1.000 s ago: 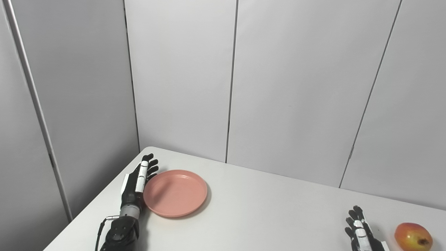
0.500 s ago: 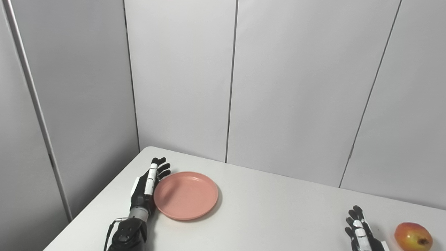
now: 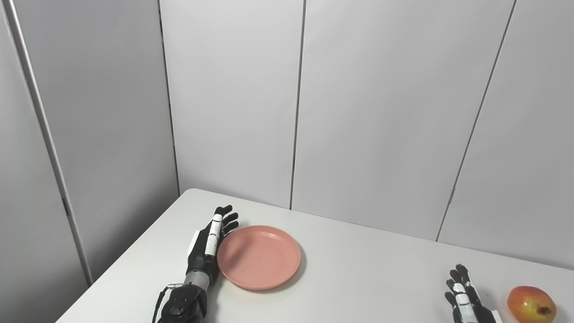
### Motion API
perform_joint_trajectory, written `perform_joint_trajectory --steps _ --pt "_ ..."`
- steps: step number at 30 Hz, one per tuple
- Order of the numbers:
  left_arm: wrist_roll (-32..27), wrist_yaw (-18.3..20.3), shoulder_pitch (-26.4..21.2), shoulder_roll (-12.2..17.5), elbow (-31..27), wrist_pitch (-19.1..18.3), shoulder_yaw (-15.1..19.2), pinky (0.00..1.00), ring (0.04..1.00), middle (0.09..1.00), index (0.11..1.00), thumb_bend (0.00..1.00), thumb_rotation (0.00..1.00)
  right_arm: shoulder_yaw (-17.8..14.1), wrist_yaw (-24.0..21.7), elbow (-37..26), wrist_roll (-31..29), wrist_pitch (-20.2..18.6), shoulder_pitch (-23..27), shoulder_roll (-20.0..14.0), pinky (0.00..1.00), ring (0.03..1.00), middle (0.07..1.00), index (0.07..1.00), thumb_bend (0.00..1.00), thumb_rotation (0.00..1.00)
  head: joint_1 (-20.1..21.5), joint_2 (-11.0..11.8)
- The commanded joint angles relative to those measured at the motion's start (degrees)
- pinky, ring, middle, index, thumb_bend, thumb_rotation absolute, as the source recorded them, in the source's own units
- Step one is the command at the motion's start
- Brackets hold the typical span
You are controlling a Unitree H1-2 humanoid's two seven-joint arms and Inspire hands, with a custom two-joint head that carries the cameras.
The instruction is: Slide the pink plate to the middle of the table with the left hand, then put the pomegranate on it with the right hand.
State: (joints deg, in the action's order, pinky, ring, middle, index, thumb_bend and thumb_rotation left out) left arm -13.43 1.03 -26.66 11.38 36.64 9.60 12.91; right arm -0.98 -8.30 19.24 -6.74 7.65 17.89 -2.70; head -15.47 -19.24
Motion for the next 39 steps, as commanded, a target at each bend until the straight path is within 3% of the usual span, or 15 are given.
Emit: perform_joint_trajectory --steps 1,19,39 --pt "-0.5 0.6 -0.6 -0.7 -1.4 -1.7 -0.3 0.87 0.878 0.875 0.858 0.54 1.00 0.1 0.4 0.7 0.0 1.2 -1.3 0.9 1.00 1.000 1.000 1.000 0.41 0.81 0.6 -0.4" --pt "-0.3 1.2 2.8 -5.8 -11.6 -9.4 -3.4 0.89 0.895 0.896 0.882 0.56 1.00 0.2 1.0 0.8 0.7 1.8 -1.0 2.0 1.00 1.000 1.000 1.000 0.46 0.78 6.8 -3.3" --pt "4.2 1.5 6.5 -9.3 -15.8 -7.4 -8.7 0.93 0.949 0.959 0.955 0.52 1.00 0.7 2.4 1.5 1.9 2.6 -0.7 3.3 0.99 0.991 1.000 1.000 0.51 0.78 13.0 -5.1"
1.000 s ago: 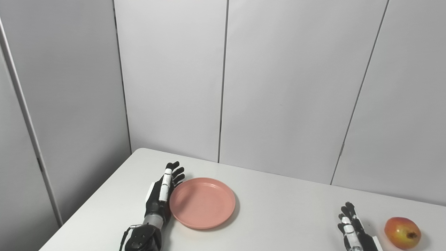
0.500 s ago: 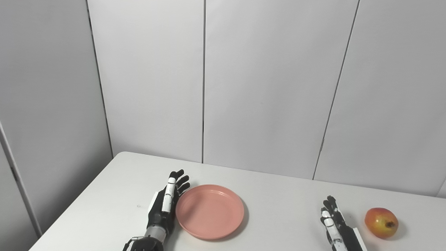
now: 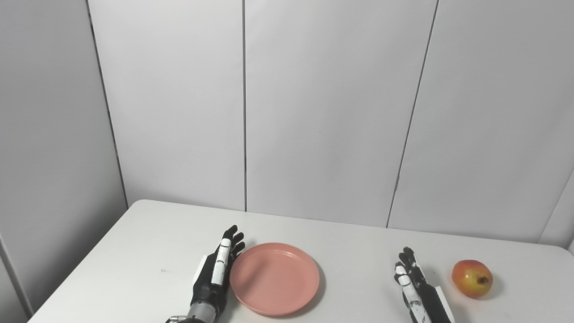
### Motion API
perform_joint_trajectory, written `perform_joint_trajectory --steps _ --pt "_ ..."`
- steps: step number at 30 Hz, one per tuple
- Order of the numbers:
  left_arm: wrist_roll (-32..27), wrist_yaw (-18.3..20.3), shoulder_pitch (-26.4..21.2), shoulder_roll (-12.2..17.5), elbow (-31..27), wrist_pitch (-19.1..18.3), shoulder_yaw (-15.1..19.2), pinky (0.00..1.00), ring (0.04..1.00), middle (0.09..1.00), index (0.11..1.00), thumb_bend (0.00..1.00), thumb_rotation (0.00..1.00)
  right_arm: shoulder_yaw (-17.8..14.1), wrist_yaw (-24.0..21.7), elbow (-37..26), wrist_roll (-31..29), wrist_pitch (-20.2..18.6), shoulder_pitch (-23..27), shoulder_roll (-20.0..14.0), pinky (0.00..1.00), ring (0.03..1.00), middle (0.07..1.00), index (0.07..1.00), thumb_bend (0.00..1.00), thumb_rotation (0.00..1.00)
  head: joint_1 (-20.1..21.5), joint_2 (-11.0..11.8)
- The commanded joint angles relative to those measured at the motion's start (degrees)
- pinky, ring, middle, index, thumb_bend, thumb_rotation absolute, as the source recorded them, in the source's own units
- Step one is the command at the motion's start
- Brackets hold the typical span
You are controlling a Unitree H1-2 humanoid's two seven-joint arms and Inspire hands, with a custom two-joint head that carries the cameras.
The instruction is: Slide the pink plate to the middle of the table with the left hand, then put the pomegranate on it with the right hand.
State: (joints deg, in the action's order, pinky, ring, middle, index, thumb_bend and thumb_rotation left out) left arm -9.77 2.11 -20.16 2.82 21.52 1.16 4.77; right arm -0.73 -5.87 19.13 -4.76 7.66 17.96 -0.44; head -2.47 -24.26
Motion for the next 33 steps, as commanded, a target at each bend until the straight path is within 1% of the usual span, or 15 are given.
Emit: perform_joint_trajectory --steps 1,5,9,10,15,17,18,19,20,21,25,28,33 --pt "0.8 0.5 0.2 -1.0 -0.8 1.3 -0.8 0.94 0.950 0.961 0.959 0.52 1.00 0.6 0.1 1.9 0.3 2.8 -0.7 0.9 0.99 0.993 1.000 1.000 0.51 0.79 0.0 -0.1" --pt "2.8 -0.1 1.0 -1.8 -1.2 1.9 -2.4 0.93 0.951 0.963 0.962 0.52 1.00 1.0 0.8 2.4 1.7 2.7 -0.6 0.9 0.99 0.996 1.000 1.000 0.53 0.81 1.1 -0.1" --pt "4.6 -0.2 1.7 -2.9 -0.4 4.1 -3.5 0.93 0.952 0.966 0.975 0.51 1.00 1.1 1.0 2.7 2.5 2.6 -0.4 1.1 0.98 0.992 1.000 1.000 0.53 0.82 2.2 -0.3" --pt "4.6 -0.1 1.9 -3.1 -0.3 4.4 -3.6 0.93 0.952 0.967 0.976 0.51 1.00 1.3 1.2 2.7 2.9 2.6 -0.4 1.2 0.98 0.989 1.000 0.999 0.53 0.82 3.2 -0.6" --pt "3.5 1.4 2.7 -3.6 -0.2 5.7 -3.8 0.94 0.959 0.976 0.981 0.50 1.00 1.8 1.8 2.4 3.8 2.5 -0.4 1.7 0.97 0.983 0.998 0.998 0.54 0.83 4.6 -0.9" --pt "2.0 2.4 3.0 -3.8 -0.2 6.2 -3.4 0.95 0.959 0.971 0.976 0.51 1.00 2.0 2.0 2.2 4.0 2.1 -0.4 1.9 0.96 0.980 0.997 0.998 0.53 0.83 5.1 -0.9" --pt "1.2 2.9 3.1 -3.8 0.0 6.5 -3.1 0.95 0.958 0.969 0.974 0.51 1.00 2.3 2.1 2.1 4.3 2.0 -0.4 1.9 0.96 0.979 0.997 0.998 0.53 0.83 6.3 -1.3" --pt "0.7 3.4 3.2 -3.7 0.0 6.6 -3.0 0.95 0.958 0.967 0.969 0.52 1.00 2.5 2.3 2.0 4.7 2.0 -0.4 1.9 0.96 0.984 0.999 1.000 0.53 0.85 6.7 -1.3" --pt "0.3 3.7 3.2 -3.7 0.1 6.6 -2.9 0.95 0.954 0.962 0.961 0.52 1.00 2.7 2.4 2.0 5.2 1.9 -0.3 1.9 0.96 0.987 1.000 1.000 0.54 0.86 6.7 -1.3" --pt "0.0 4.1 3.3 -3.6 0.1 6.5 -2.7 0.95 0.954 0.961 0.960 0.52 1.00 2.9 2.7 2.0 5.6 1.7 -0.3 2.0 0.96 0.987 1.000 1.000 0.54 0.86 7.5 -1.4" --pt "-1.5 5.8 3.5 -3.4 0.3 6.6 -2.6 0.95 0.957 0.960 0.955 0.53 1.00 3.3 3.3 2.0 6.2 1.0 -0.2 2.5 0.96 0.985 1.000 1.000 0.56 0.87 8.4 -1.7" --pt "-1.9 6.3 3.5 -3.5 0.6 6.7 -2.2 0.94 0.952 0.956 0.943 0.54 1.00 3.5 3.2 2.0 6.3 0.9 -0.1 2.6 0.97 0.997 1.000 1.000 0.58 0.89 8.7 -1.9" --pt "-3.2 7.2 3.5 -3.9 0.9 5.8 -1.7 0.93 0.945 0.949 0.930 0.55 1.00 4.0 3.9 2.3 7.6 0.7 0.3 2.6 0.96 0.993 1.000 1.000 0.59 0.91 9.0 -2.4"
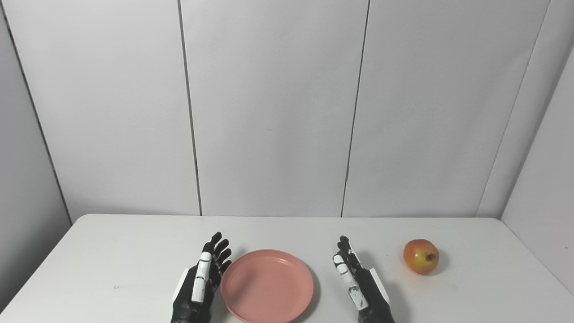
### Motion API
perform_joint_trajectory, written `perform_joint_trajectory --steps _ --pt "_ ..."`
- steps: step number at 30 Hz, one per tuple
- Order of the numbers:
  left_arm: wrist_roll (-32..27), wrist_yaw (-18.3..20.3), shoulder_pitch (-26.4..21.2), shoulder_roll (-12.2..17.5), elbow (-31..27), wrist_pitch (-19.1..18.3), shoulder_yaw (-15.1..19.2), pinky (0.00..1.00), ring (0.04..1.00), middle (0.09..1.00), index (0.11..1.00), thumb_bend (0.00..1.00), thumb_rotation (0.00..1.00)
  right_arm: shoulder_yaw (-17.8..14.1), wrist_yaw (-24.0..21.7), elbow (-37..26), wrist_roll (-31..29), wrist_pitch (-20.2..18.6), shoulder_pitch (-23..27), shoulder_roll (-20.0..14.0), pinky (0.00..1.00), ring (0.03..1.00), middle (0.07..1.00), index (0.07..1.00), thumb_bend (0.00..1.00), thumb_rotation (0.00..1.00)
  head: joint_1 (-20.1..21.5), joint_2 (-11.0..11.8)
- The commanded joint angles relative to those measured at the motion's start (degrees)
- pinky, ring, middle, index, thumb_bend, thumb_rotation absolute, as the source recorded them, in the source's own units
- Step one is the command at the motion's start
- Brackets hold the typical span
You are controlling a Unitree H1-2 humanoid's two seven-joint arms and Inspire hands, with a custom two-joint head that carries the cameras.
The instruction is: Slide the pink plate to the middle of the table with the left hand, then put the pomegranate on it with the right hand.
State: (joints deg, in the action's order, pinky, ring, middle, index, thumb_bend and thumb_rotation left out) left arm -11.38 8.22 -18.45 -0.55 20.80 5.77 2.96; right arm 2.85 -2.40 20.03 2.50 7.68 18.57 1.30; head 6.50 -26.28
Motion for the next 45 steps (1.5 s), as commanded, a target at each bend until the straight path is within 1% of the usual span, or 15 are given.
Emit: perform_joint_trajectory --steps 1,2,7,8,11,13,17,22,28,32,33,36,38,42,45 --pt "-1.7 1.1 1.8 -0.6 1.6 1.1 0.3 0.92 0.937 0.941 0.927 0.54 1.00 0.5 0.6 1.4 0.4 0.6 -0.3 0.8 0.96 0.992 1.000 1.000 0.59 0.91 0.0 -0.4" --pt "-1.7 1.0 1.9 -0.8 1.4 0.8 0.4 0.92 0.935 0.939 0.926 0.54 1.00 0.5 0.5 1.3 0.4 0.4 -0.2 0.8 0.96 0.992 1.000 1.000 0.59 0.92 0.1 -0.9" --pt "-1.3 1.0 2.2 -1.2 0.8 -0.1 0.0 0.90 0.920 0.924 0.910 0.55 0.95 0.4 0.3 1.3 -0.1 0.7 0.0 0.9 0.97 0.997 1.000 1.000 0.59 0.91 0.2 -1.0" --pt "-1.1 1.0 2.3 -1.2 0.5 -0.3 -0.1 0.91 0.920 0.924 0.911 0.55 0.95 0.4 0.2 1.3 -0.1 0.7 0.0 0.9 0.96 0.996 1.000 1.000 0.58 0.91 0.2 -1.8" --pt "-0.9 1.1 2.5 -1.3 0.0 -0.2 -0.5 0.90 0.917 0.923 0.915 0.54 0.96 0.4 0.4 1.0 0.1 0.3 0.0 0.9 0.95 0.988 0.999 1.000 0.58 0.91 0.3 -2.1" --pt "-0.8 1.4 2.6 -1.3 -0.4 -0.5 -1.0 0.89 0.916 0.923 0.916 0.55 0.96 0.5 0.5 0.5 0.2 0.2 0.0 1.0 0.95 0.983 0.997 1.000 0.57 0.91 0.6 -3.2" --pt "-1.5 2.4 2.9 -1.2 -0.9 -1.1 -1.6 0.91 0.929 0.936 0.927 0.54 0.99 0.3 0.5 0.4 -0.2 0.9 0.1 1.2 0.94 0.977 0.987 0.994 0.54 0.89 0.7 -3.6" --pt "-1.4 4.6 3.1 -0.3 -1.5 -1.3 -3.0 0.94 0.950 0.958 0.954 0.54 1.00 0.3 0.7 0.1 -0.2 1.2 0.1 1.3 0.93 0.966 0.980 0.989 0.51 0.88 0.9 -3.7" --pt "-2.0 6.4 3.3 0.0 -1.3 -1.9 -3.3 0.96 0.951 0.956 0.955 0.54 1.00 0.8 1.1 -0.4 0.8 0.4 0.0 1.1 0.94 0.974 0.984 0.995 0.56 0.93 1.0 -3.4" --pt "-1.8 6.8 3.5 0.0 -1.3 -2.2 -3.5 0.96 0.951 0.956 0.955 0.54 1.00 0.5 1.1 -0.5 0.6 0.9 -0.2 1.3 0.94 0.967 0.980 0.993 0.56 0.91 0.8 -3.2" --pt "-1.8 7.0 3.5 0.0 -1.3 -2.3 -3.5 0.96 0.951 0.956 0.956 0.54 1.00 0.4 1.1 -0.2 0.4 1.8 -0.2 1.3 0.93 0.966 0.980 0.993 0.56 0.91 0.8 -3.1" --pt "-1.7 7.1 3.3 -0.1 -0.8 -2.1 -3.4 0.96 0.954 0.960 0.962 0.56 1.00 0.0 0.9 0.2 -0.5 3.3 0.0 1.5 0.92 0.963 0.978 0.980 0.46 0.85 0.9 -2.9" --pt "-1.4 7.3 3.1 0.1 -0.5 -1.8 -3.5 0.96 0.954 0.959 0.961 0.56 1.00 -0.2 1.1 0.6 -0.5 3.8 0.2 1.4 0.92 0.963 0.978 0.980 0.46 0.85 0.9 -2.5" --pt "-0.6 7.1 3.0 0.3 -0.1 -1.4 -3.8 0.96 0.954 0.960 0.962 0.56 1.00 -0.6 1.5 0.3 -0.6 4.2 0.5 0.9 0.93 0.947 0.975 0.981 0.52 0.88 1.0 -1.9" --pt "-0.2 6.5 2.9 0.2 0.3 -0.8 -3.9 0.97 0.964 0.968 0.972 0.55 1.00 -1.3 2.5 -0.9 0.1 4.3 1.2 0.1 0.92 0.945 0.977 0.990 0.55 0.86 1.1 -1.6"
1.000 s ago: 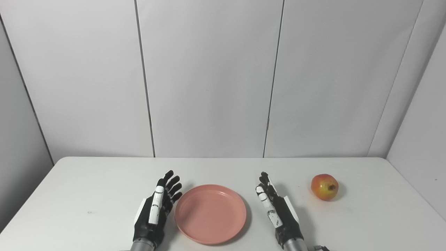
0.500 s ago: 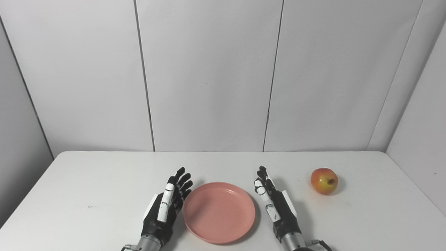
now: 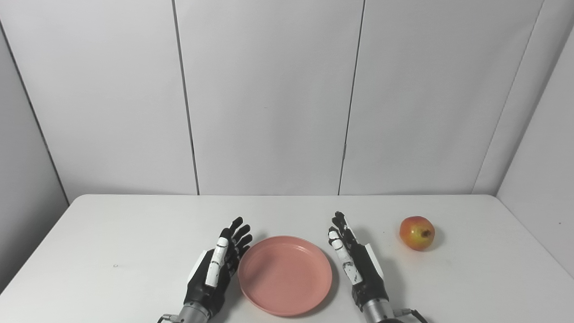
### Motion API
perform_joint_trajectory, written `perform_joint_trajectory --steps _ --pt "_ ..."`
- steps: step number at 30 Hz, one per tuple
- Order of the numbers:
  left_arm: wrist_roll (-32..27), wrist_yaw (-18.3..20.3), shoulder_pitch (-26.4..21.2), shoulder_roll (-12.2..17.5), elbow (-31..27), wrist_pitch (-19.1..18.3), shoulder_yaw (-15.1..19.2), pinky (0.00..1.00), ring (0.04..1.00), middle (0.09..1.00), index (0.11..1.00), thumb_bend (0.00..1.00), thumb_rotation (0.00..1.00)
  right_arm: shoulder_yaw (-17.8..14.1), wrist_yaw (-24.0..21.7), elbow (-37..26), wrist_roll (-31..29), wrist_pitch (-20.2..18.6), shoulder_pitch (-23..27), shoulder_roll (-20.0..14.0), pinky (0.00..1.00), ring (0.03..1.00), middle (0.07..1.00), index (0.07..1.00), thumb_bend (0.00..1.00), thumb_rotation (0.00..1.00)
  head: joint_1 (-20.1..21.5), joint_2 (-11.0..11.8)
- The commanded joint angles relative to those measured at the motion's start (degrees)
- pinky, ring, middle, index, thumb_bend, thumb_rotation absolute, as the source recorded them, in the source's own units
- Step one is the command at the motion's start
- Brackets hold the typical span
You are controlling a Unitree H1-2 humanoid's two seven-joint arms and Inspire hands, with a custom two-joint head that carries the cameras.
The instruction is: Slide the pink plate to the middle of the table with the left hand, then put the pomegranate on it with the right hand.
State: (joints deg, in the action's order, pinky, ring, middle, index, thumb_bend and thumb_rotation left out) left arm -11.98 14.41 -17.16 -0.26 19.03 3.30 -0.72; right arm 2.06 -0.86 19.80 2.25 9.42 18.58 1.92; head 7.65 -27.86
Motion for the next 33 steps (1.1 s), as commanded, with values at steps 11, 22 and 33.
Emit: perform_joint_trajectory --steps 11,22,33 --pt "3.8 -1.1 1.1 0.7 3.6 4.8 -0.9 0.99 0.981 0.987 0.993 0.55 1.00 -4.5 7.1 -3.5 5.0 5.5 5.0 -5.8 0.99 0.964 0.977 0.978 0.58 0.91 1.1 1.0" --pt "3.9 -2.9 0.9 0.2 2.6 3.8 -0.3 0.96 0.966 0.974 0.977 0.54 1.00 -6.6 11.4 -7.1 9.8 1.7 6.0 -10.4 0.92 0.942 0.948 0.946 0.64 0.87 -0.1 -0.2" --pt "2.5 -2.9 1.7 -0.1 -1.2 0.3 -0.2 0.98 0.979 0.987 0.988 0.54 1.00 -7.4 10.7 -11.0 9.5 -1.6 5.4 -11.3 0.89 0.912 0.915 0.929 0.62 0.81 -1.3 -1.5"
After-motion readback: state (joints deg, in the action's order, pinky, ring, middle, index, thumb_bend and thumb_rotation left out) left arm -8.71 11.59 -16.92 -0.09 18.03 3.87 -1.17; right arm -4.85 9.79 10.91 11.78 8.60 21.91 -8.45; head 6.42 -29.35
